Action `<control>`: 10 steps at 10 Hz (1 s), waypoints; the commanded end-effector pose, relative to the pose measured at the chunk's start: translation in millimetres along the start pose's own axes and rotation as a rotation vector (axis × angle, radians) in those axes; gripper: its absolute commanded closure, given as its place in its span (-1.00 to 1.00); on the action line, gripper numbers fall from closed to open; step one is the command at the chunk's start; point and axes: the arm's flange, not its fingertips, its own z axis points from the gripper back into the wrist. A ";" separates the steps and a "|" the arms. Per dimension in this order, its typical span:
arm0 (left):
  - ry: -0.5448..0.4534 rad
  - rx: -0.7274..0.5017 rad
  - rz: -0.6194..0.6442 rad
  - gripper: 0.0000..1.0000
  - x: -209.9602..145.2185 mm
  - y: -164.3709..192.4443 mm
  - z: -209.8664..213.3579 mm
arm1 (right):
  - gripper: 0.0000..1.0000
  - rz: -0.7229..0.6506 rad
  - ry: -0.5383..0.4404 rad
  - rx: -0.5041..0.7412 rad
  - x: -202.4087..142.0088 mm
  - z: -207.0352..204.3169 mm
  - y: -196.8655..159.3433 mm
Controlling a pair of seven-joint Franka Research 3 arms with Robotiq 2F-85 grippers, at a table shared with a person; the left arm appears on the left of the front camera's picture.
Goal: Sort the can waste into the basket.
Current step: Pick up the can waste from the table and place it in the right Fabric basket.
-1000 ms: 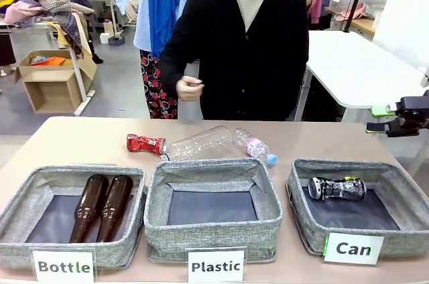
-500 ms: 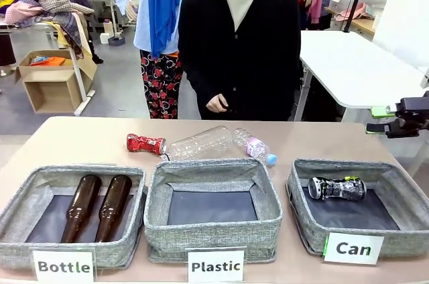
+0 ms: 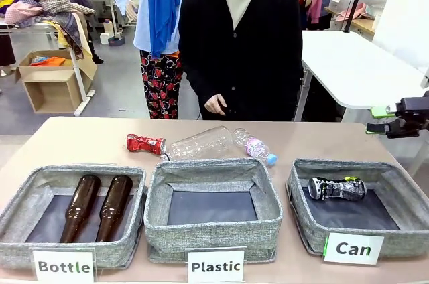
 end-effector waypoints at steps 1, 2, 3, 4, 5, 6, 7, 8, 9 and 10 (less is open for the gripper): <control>0.012 0.004 0.006 -1.00 -3.9 0.6 0.9 | -1.00 0.021 -0.001 -0.017 -3.4 0.0 1.2; 0.012 0.004 0.006 -1.00 -3.9 0.6 0.9 | -1.00 0.021 -0.001 -0.017 -3.4 0.0 1.2; 0.012 0.004 0.006 -1.00 -3.9 0.6 0.9 | -1.00 0.021 -0.001 -0.017 -3.4 0.0 1.2; 0.012 0.004 0.006 -1.00 -3.9 0.6 0.9 | -1.00 0.021 -0.001 -0.017 -3.4 0.0 1.2; 0.012 0.004 0.006 -1.00 -3.9 0.6 0.9 | -1.00 0.021 -0.001 -0.017 -3.4 0.0 1.2; 0.012 0.004 0.006 -1.00 -3.9 0.6 0.9 | -1.00 0.021 -0.001 -0.017 -3.4 0.0 1.2; 0.012 0.004 0.006 -1.00 -3.9 0.6 0.9 | -1.00 0.021 -0.001 -0.017 -3.4 0.0 1.2; 0.000 0.000 0.000 -1.00 -0.1 0.2 0.0 | -1.00 0.021 -0.001 -0.017 -3.4 0.0 1.2; -0.014 0.079 0.037 -1.00 -7.0 -20.0 10.1 | -1.00 0.021 -0.001 -0.017 -3.4 0.0 1.2; 0.016 0.148 -0.034 -1.00 -4.4 -49.3 7.0 | -1.00 0.021 -0.001 -0.017 -3.4 0.0 1.2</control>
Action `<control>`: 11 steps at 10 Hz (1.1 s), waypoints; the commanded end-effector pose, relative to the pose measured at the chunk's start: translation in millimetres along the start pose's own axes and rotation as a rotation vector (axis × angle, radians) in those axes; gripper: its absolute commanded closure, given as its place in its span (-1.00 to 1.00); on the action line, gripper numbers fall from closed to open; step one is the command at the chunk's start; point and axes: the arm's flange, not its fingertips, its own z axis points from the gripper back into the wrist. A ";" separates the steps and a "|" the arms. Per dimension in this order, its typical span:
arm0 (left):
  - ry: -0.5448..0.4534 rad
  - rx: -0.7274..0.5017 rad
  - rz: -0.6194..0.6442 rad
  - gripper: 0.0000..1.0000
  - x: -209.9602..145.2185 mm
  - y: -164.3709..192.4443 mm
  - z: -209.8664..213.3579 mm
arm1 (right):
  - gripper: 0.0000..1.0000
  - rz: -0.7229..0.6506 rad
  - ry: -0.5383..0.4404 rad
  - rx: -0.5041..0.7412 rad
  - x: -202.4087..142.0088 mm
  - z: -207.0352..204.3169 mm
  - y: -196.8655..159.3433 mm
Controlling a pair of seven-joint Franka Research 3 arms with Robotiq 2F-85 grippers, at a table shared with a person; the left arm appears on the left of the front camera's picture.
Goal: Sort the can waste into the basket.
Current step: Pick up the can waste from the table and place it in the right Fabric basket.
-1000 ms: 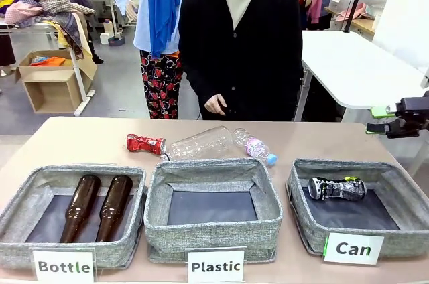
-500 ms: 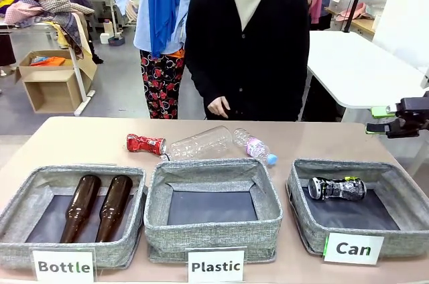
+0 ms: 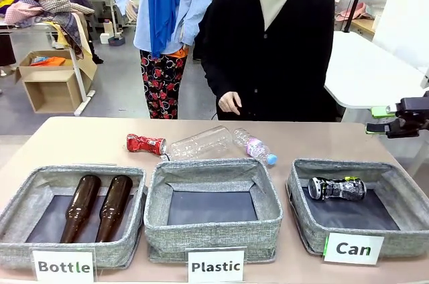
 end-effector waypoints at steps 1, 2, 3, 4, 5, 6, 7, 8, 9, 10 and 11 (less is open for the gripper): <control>0.040 0.208 -0.117 -1.00 10.2 -68.2 -9.9 | -1.00 0.021 -0.001 -0.016 -3.4 0.0 1.1; 0.060 0.302 -0.208 -1.00 25.8 -101.5 -26.8 | -1.00 0.021 -0.001 -0.016 -3.4 0.0 1.1; 0.123 0.373 -0.286 -1.00 40.3 -129.1 -47.5 | -1.00 0.021 -0.001 -0.016 -3.4 0.0 1.1; 0.151 0.432 -0.339 -1.00 56.0 -150.5 -71.9 | -1.00 0.021 -0.001 -0.016 -3.4 0.0 1.1; 0.187 0.495 -0.419 -1.00 70.6 -170.2 -95.7 | -1.00 0.021 -0.001 -0.016 -3.4 0.0 1.1; 0.177 0.526 -0.485 -1.00 80.2 -186.0 -118.1 | -1.00 0.021 -0.001 -0.016 -3.4 0.0 1.1; 0.096 0.527 -0.554 -1.00 90.9 -201.9 -140.0 | -1.00 0.021 -0.001 -0.016 -3.4 0.0 1.1; 0.031 0.512 -0.627 -1.00 102.8 -214.5 -163.3 | -1.00 0.021 -0.001 -0.016 -3.4 0.0 1.1; -0.014 0.537 -0.636 -1.00 117.4 -222.0 -183.5 | -1.00 0.021 -0.001 -0.016 -3.4 0.0 1.1; -0.028 0.499 -0.630 -1.00 130.2 -225.2 -191.9 | -1.00 0.021 -0.001 -0.016 -3.4 0.0 1.1; -0.021 0.488 -0.602 -1.00 141.4 -225.5 -192.0 | -1.00 0.021 -0.001 -0.016 -3.4 0.0 1.1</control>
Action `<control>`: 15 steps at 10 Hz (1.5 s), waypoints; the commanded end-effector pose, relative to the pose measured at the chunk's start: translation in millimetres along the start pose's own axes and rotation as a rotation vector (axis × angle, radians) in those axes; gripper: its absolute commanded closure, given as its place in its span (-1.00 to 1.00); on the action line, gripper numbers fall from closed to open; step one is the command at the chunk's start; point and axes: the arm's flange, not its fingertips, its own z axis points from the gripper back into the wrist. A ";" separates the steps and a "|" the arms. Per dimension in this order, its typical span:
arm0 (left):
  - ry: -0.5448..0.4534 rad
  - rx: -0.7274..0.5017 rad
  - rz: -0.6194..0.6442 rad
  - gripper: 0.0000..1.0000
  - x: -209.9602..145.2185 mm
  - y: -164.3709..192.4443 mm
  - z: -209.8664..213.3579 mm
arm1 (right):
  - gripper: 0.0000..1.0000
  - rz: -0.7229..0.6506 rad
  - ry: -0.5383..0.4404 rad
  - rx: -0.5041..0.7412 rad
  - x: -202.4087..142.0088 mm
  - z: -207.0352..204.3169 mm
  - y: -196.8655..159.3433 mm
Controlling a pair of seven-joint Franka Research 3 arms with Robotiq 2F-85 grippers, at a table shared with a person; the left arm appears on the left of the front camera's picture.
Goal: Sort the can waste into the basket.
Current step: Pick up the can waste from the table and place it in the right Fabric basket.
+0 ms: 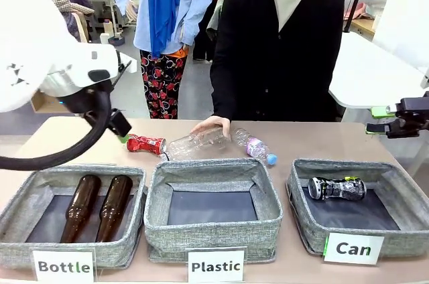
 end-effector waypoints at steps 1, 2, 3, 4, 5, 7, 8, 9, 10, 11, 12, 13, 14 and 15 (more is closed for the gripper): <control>0.070 -0.090 0.034 -1.00 4.6 16.2 14.1 | -1.00 0.021 -0.001 -0.016 -3.0 0.1 1.0; 0.043 -0.130 0.031 -1.00 -11.1 29.8 43.9 | -1.00 0.021 -0.001 -0.016 -3.0 0.1 1.0; -0.010 -0.203 0.023 -1.00 -37.5 54.7 84.7 | -1.00 0.021 -0.001 -0.016 -3.0 0.1 1.0; -0.068 -0.225 0.056 -1.00 -61.2 76.8 110.6 | -1.00 0.021 -0.001 -0.016 -3.0 0.1 1.0; -0.111 -0.230 0.095 -1.00 -76.3 91.7 122.0 | -1.00 0.021 -0.001 -0.016 -3.0 0.1 1.0; -0.109 -0.252 0.111 -1.00 -85.9 96.6 117.7 | -1.00 0.021 -0.001 -0.016 -3.0 0.1 1.0; -0.086 -0.246 0.106 -1.00 -76.1 89.8 108.1 | -1.00 0.021 -0.001 -0.016 -3.0 0.1 1.0; -0.070 -0.244 0.092 -1.00 -60.6 77.2 96.1 | -1.00 0.021 -0.001 -0.016 -3.0 0.1 1.0; -0.044 -0.270 0.060 -1.00 -44.1 60.1 81.7 | -1.00 0.021 -0.001 -0.016 -3.0 0.1 1.0; -0.029 -0.270 0.046 -1.00 -30.2 40.5 65.2 | -1.00 0.021 -0.001 -0.016 -3.0 0.1 1.0; -0.009 -0.267 0.027 -1.00 -16.4 21.9 48.6 | -1.00 0.021 -0.001 -0.016 -3.0 0.1 1.0; 0.025 -0.260 0.020 -1.00 -7.2 15.4 37.3 | -1.00 0.021 -0.001 -0.016 -3.0 0.1 1.0; 0.052 -0.250 0.033 -1.00 -1.3 16.2 30.2 | -1.00 0.021 -0.001 -0.016 -3.0 0.1 1.0; 0.045 -0.256 0.054 -1.00 -4.9 25.6 34.1 | -1.00 0.021 -0.001 -0.016 -3.0 0.1 1.0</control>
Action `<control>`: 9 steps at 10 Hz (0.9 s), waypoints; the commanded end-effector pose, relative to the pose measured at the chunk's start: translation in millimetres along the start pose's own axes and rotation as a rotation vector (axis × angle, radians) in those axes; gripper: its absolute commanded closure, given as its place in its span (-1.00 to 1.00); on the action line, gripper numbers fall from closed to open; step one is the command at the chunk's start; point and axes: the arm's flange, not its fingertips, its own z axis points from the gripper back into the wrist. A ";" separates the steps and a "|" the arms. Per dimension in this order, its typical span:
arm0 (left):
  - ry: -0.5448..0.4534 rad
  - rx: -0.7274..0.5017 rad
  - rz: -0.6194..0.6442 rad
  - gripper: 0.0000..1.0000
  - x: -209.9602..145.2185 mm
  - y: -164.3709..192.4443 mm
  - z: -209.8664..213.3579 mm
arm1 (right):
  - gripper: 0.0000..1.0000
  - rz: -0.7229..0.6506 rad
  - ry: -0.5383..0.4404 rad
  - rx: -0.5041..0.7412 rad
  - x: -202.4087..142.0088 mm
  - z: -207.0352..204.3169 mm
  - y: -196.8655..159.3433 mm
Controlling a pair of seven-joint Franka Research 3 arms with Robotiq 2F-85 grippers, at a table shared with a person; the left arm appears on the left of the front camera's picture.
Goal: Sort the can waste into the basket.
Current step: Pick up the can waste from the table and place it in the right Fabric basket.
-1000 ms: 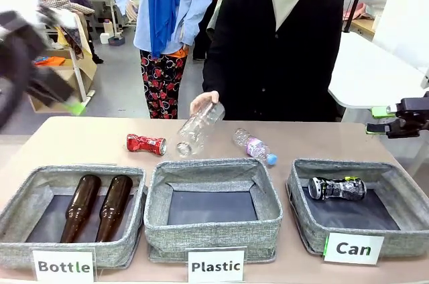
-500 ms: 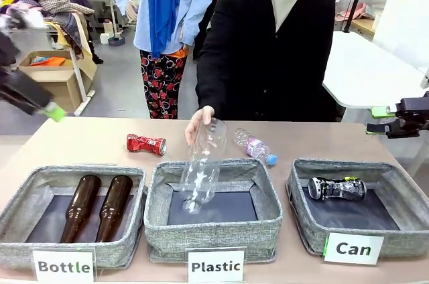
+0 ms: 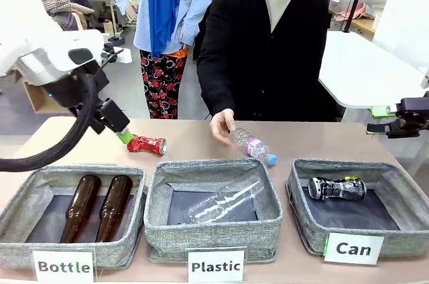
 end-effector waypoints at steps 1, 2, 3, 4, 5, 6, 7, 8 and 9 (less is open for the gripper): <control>-0.040 -0.006 0.056 -1.00 -12.7 31.2 37.2 | -1.00 0.021 -0.001 -0.014 -2.9 -0.4 1.1; -0.071 0.002 0.072 -1.00 -29.3 46.1 58.9 | -1.00 0.021 -0.001 -0.014 -2.9 -0.4 1.1; -0.098 0.004 0.085 -1.00 -45.9 55.4 72.6 | -1.00 0.021 -0.001 -0.014 -2.9 -0.4 1.1; -0.113 0.006 0.083 -1.00 -55.7 57.8 76.1 | -1.00 0.021 -0.001 -0.014 -2.9 -0.4 1.1; -0.112 0.036 0.082 -1.00 -52.3 56.3 70.6 | -1.00 0.021 -0.001 -0.014 -2.9 -0.4 1.1; -0.083 0.036 0.061 -1.00 -44.3 52.9 62.9 | -1.00 0.021 -0.001 -0.014 -2.9 -0.4 1.1; -0.064 0.047 0.025 -1.00 -32.5 48.6 54.1 | -1.00 0.021 -0.001 -0.014 -2.9 -0.4 1.1; -0.032 0.064 -0.026 -1.00 -15.5 44.3 40.9 | -1.00 0.021 -0.001 -0.014 -2.9 -0.4 1.1; -0.020 0.105 -0.084 -1.00 3.5 40.9 20.9 | -1.00 0.021 -0.001 -0.014 -2.9 -0.4 1.1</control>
